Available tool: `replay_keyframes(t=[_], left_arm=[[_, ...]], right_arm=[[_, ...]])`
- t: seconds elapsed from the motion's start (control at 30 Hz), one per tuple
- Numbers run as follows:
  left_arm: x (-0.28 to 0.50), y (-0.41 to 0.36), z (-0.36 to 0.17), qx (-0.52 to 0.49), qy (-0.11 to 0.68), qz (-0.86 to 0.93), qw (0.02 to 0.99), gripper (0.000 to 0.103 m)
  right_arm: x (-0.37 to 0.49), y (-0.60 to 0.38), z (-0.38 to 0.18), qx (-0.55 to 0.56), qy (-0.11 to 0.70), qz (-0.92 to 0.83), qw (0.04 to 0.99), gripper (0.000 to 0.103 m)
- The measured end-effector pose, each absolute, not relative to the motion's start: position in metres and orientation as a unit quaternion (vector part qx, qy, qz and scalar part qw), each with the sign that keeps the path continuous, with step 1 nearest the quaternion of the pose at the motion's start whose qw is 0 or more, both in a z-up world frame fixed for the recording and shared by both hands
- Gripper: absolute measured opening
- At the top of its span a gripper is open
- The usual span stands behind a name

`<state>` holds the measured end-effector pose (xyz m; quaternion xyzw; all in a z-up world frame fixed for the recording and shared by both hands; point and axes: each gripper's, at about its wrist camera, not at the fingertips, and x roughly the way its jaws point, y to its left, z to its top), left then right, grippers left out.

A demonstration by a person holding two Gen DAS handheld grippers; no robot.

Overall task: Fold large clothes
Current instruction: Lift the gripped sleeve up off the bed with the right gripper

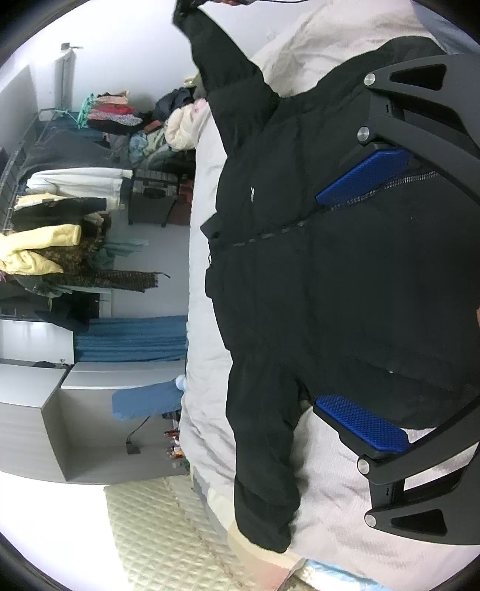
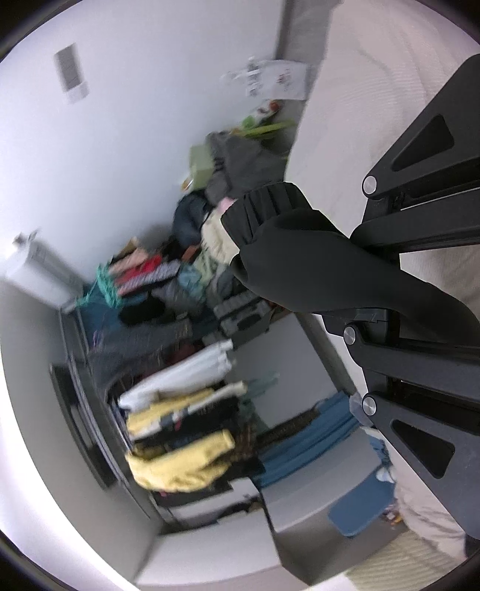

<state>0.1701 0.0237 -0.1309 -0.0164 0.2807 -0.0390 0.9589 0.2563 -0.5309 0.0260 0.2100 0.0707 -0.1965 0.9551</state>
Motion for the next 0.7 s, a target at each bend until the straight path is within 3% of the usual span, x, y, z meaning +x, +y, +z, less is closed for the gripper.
replay_keyframes(t=[0.27,0.7], left_arm=[[0.159,0.026,-0.134,-0.003,0.267,-0.048,0.962,0.103],[0.163,0.048,-0.143,-0.034,0.28,-0.054,0.958,0.103]], right_arm=[[0.281,-0.441,0.088,0.147,0.057,-0.15,0.976,0.002],[0.338,-0.281,0.127,0.08,0.061,-0.04,0.994,0.004]])
